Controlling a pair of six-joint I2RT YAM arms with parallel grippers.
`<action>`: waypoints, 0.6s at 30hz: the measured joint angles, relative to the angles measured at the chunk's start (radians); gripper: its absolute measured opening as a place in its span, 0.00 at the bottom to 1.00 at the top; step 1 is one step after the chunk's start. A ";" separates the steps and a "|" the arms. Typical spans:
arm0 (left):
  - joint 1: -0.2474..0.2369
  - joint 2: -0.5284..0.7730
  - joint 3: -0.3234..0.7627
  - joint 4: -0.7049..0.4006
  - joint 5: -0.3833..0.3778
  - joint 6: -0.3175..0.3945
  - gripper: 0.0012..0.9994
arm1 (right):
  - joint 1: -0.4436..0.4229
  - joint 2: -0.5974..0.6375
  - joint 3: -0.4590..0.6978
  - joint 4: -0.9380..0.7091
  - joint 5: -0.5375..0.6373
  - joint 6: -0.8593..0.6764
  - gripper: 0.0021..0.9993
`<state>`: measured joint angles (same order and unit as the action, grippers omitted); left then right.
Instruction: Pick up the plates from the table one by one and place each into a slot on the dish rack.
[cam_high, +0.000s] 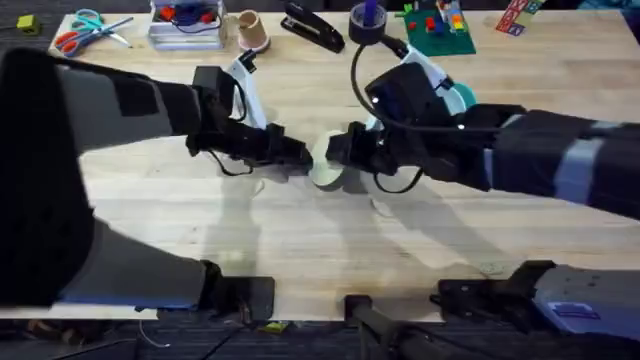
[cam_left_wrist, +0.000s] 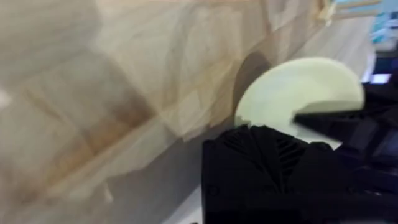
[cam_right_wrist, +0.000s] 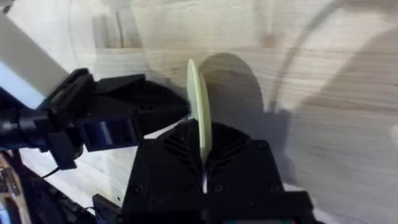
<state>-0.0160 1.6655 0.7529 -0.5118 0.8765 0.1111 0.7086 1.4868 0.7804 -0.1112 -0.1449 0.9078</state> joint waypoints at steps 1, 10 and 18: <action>-0.002 -0.019 0.003 -0.025 -0.024 0.000 0.04 | 0.000 -0.015 -0.004 -0.004 0.007 -0.008 0.03; -0.003 -0.227 0.125 -0.213 -0.178 -0.003 0.04 | -0.038 -0.217 -0.008 -0.064 0.031 -0.130 0.03; -0.003 -0.380 0.219 -0.351 -0.251 -0.003 0.04 | -0.129 -0.332 0.052 -0.377 0.042 -0.292 0.03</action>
<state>-0.0189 1.2856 0.9724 -0.8633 0.6251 0.1085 0.5794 1.1550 0.8319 -0.4882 -0.1025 0.6154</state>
